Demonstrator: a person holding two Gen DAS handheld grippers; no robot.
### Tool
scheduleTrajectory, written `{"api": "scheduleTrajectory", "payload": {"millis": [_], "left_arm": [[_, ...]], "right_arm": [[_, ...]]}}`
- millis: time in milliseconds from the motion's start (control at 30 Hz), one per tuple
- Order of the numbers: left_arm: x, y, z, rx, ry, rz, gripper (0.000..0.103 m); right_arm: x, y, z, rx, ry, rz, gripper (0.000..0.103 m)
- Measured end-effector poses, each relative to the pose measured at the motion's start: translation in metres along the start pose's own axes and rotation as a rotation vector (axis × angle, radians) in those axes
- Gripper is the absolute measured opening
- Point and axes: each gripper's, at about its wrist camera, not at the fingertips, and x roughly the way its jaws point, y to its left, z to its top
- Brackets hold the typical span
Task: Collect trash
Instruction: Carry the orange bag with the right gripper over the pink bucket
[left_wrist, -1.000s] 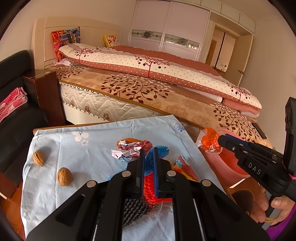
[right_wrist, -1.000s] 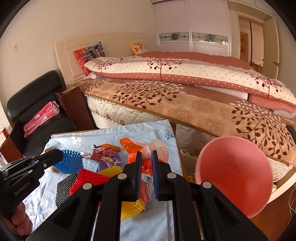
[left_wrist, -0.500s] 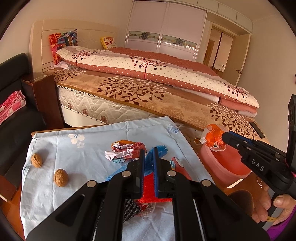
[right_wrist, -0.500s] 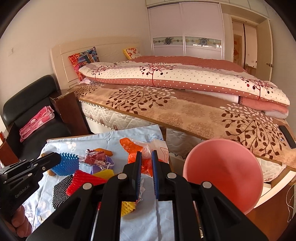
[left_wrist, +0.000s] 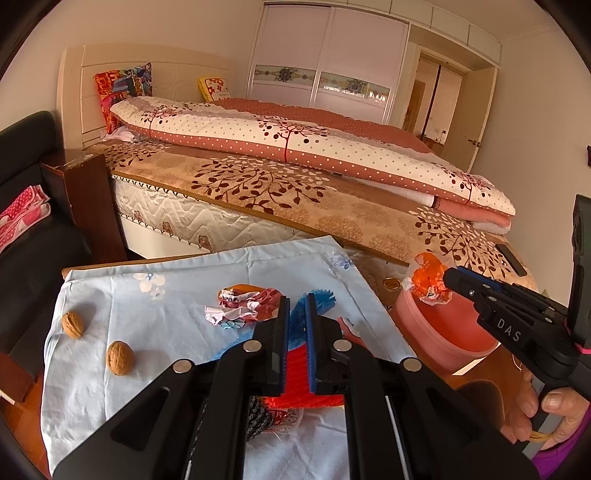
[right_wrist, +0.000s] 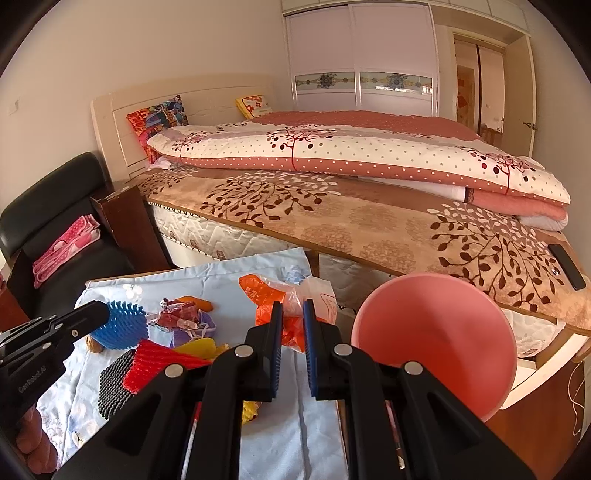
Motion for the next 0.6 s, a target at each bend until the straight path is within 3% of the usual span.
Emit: {"api": "scheduleTrajectory", "payload": {"millis": [600], "left_arm": [[0.007, -0.038, 0.013, 0.058, -0.015, -0.038, 0.008]], "right_arm": [[-0.003, -0.036, -0.004, 0.068, -0.002, -0.043, 0.011]]}}
